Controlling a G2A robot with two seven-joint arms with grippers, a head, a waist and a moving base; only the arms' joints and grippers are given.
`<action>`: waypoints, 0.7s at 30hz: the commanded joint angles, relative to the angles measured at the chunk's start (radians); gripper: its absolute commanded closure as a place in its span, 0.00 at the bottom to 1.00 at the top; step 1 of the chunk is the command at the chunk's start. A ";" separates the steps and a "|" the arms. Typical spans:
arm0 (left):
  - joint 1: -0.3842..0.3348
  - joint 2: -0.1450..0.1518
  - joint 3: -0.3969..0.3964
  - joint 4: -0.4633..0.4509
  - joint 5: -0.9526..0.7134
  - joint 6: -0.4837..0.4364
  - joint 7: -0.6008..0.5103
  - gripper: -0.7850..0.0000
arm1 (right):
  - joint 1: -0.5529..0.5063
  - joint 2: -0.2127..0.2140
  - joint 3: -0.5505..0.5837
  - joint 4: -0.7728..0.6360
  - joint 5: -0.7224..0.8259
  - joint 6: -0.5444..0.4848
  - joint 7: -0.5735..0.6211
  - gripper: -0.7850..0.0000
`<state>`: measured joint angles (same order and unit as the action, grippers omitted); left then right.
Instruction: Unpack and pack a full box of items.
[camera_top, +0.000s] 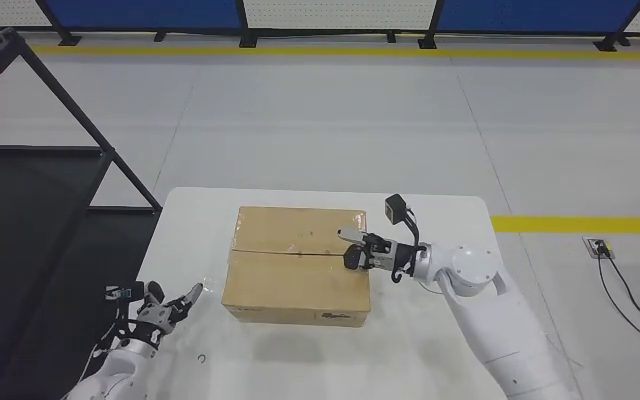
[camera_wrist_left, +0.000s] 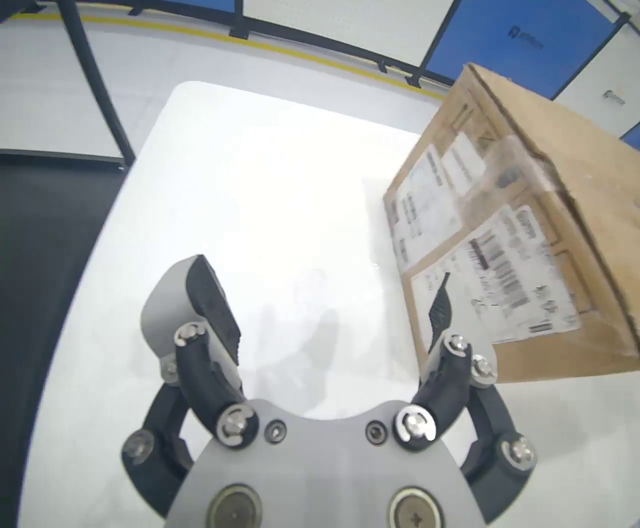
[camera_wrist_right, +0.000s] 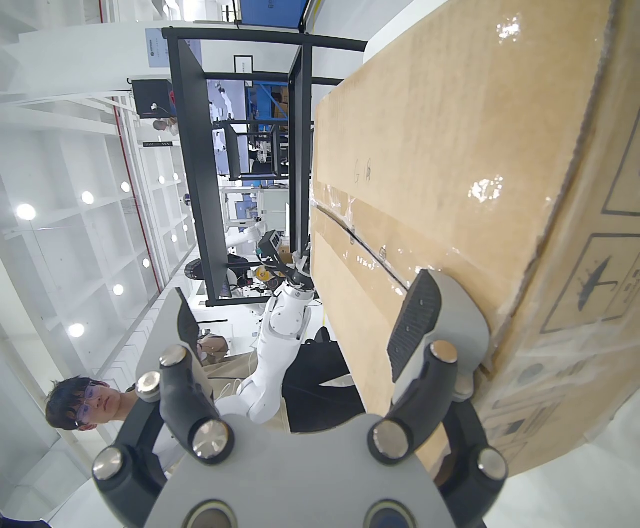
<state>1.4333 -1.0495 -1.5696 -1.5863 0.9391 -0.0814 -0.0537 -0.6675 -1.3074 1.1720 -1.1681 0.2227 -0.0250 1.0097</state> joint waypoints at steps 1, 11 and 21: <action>-0.034 -0.004 0.039 0.038 0.220 0.057 0.039 0.00 | 0.004 0.000 -0.003 0.003 0.001 0.001 0.002 0.00; -0.180 -0.013 0.174 0.202 0.508 -0.010 0.155 0.00 | 0.006 0.003 -0.015 0.007 0.008 -0.003 0.001 0.00; -0.268 -0.026 0.247 0.301 0.606 -0.069 0.151 0.00 | -0.017 0.012 -0.008 -0.022 0.006 0.007 -0.011 0.00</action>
<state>1.1721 -1.0743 -1.3279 -1.2929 1.5359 -0.1462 0.1018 -0.6826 -1.2963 1.1637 -1.1869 0.2286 -0.0199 0.9997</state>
